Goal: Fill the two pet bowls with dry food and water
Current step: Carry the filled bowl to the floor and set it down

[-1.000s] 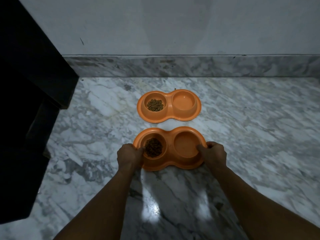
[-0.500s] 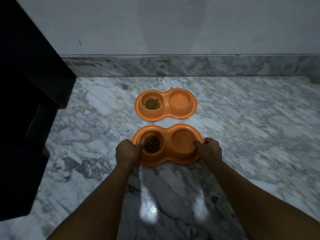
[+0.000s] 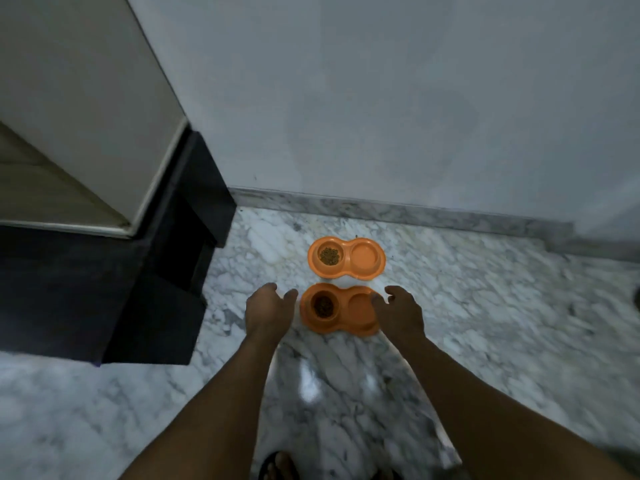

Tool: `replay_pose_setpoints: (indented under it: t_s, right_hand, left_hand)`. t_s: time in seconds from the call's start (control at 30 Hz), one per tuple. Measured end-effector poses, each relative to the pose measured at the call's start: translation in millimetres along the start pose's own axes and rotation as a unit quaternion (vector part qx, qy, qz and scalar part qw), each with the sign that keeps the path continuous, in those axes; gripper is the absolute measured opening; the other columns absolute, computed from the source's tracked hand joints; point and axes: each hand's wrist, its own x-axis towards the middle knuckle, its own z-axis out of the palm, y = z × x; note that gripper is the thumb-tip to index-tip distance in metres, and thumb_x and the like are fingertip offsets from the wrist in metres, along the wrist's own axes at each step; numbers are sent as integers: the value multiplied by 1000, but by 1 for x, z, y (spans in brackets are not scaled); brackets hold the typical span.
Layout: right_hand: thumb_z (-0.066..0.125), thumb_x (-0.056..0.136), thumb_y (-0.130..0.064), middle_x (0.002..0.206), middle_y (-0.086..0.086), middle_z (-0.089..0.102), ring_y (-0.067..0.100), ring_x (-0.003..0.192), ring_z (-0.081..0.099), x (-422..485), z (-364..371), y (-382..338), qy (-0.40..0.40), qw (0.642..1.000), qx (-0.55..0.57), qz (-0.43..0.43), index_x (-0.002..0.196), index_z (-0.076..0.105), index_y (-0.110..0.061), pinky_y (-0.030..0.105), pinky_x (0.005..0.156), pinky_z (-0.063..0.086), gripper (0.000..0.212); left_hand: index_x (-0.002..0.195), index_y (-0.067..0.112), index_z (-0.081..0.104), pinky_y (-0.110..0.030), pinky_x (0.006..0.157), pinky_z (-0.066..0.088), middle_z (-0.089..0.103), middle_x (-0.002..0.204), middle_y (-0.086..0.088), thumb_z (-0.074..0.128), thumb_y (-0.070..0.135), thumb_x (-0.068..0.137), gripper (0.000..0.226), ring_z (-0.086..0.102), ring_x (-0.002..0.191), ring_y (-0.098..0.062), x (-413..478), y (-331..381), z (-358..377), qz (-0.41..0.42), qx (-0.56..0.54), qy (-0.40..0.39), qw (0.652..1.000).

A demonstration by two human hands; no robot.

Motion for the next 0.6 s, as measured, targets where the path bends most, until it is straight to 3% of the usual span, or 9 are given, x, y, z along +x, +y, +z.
replay_pose_setpoints:
  t_s: [0.23,0.33,0.47,0.6]
  right_hand:
    - [58,96,-29,127,18,64,33,123,56,-159,-120,-177,-25,992,-12,-122,130,59,-5,35,100,41,41]
    - [58,96,-31,133,15,62,30,126,55,-215,-151,-247,-40,980,-12,-196,133,58,-8,33,104,40,44]
    - [55,97,-36,136,13,60,29,126,55,-286,-169,-334,-67,950,-20,-305,133,58,-10,36,104,42,44]
    - [55,98,-35,130,14,64,31,120,58,-344,-160,-398,-88,922,-32,-377,127,62,-9,36,98,45,40]
  left_hand:
    - [138,5,52,-38,104,41,55,139,-15,53,41,96,54,51,128,-32,-148,105,-208,-5,-72,93,993]
    - [128,7,60,-36,98,45,62,129,-16,53,41,95,48,55,121,-34,-203,136,-285,-5,-94,170,981]
    - [123,6,63,-32,93,45,64,126,-17,56,35,93,42,57,119,-33,-266,147,-381,-15,-161,263,951]
    - [130,5,59,-32,97,44,62,130,-17,57,37,94,48,57,122,-32,-314,123,-455,-27,-193,331,923]
